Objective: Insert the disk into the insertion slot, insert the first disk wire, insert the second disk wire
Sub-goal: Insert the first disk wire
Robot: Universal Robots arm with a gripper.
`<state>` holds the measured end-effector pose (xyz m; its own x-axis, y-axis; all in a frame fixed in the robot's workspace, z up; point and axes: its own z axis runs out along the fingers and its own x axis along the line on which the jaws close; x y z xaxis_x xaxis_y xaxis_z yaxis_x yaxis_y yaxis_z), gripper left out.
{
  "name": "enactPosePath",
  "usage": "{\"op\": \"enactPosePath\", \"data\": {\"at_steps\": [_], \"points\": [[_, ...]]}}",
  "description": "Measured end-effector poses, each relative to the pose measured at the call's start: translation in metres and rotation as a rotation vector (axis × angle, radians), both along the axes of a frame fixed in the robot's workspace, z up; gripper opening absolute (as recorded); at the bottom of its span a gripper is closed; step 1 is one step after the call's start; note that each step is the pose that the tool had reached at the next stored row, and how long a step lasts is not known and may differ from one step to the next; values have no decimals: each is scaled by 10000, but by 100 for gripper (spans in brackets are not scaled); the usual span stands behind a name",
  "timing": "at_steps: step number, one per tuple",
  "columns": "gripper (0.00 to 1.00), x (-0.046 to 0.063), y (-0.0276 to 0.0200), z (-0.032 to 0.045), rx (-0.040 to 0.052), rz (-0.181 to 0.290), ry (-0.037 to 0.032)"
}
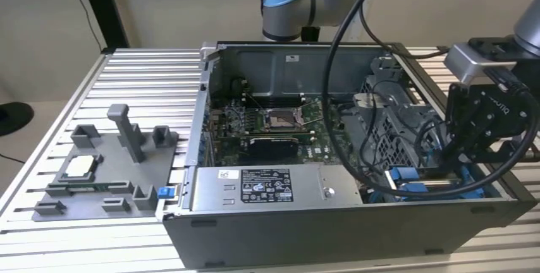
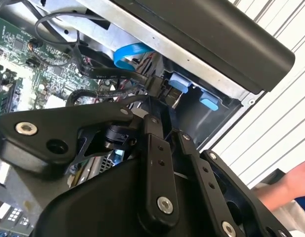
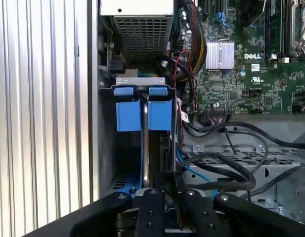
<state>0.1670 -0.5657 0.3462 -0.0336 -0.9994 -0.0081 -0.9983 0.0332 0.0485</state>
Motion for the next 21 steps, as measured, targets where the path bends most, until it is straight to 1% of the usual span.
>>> {"op": "enactPosePath", "data": {"at_steps": [7,21], "points": [[0,-3,0,-44,0,14,-1],[0,-3,17,-59,0,107,-36]]}}
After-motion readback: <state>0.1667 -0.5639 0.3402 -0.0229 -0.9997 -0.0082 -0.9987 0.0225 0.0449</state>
